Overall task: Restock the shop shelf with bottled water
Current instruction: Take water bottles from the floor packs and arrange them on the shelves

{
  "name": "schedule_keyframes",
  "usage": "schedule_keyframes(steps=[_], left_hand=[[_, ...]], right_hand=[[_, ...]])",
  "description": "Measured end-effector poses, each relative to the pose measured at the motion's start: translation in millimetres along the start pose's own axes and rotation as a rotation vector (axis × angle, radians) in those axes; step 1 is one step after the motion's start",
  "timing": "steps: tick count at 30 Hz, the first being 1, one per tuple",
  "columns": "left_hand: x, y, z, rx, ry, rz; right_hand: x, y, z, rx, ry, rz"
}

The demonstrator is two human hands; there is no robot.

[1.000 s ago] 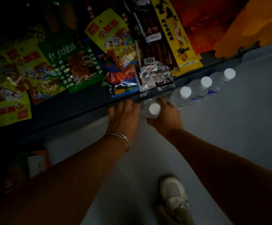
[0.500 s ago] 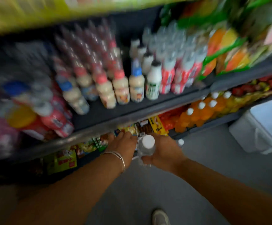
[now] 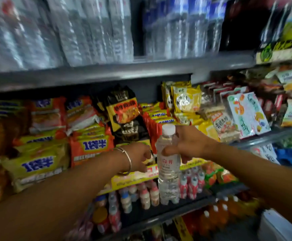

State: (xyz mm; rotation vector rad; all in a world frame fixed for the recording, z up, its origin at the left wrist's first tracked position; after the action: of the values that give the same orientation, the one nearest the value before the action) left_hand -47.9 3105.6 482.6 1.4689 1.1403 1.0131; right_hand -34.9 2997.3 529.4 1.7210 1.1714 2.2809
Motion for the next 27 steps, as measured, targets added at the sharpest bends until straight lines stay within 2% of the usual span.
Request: schedule_keyframes(steps=[5,12,19,27], left_hand=[[22,121,-42,-0.155,0.025,-0.027],[60,241,-76,-0.288,0.099,-0.047],[113,297,-72,-0.317,0.218,-0.079],[146,313,-54,-0.338,0.357,-0.085]], right_hand=[[114,58,12,-0.056,0.091,-0.019],[238,125,43,-0.097,0.232,0.01],[317,159,92,-0.132,0.391,0.058],[351,161,153,-0.101,0.455,0.107]])
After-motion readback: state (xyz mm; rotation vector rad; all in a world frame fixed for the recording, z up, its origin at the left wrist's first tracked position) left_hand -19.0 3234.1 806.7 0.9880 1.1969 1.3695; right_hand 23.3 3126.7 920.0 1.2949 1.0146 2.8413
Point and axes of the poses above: each hand's wrist, its own z-axis towards the middle knuckle, its own y-axis out of the back of the hand, x = y × z, the point moved 10 cm from there along z, towards the middle knuckle, and after that the axes turned 11 degrees about z, right-handed, at the moved point
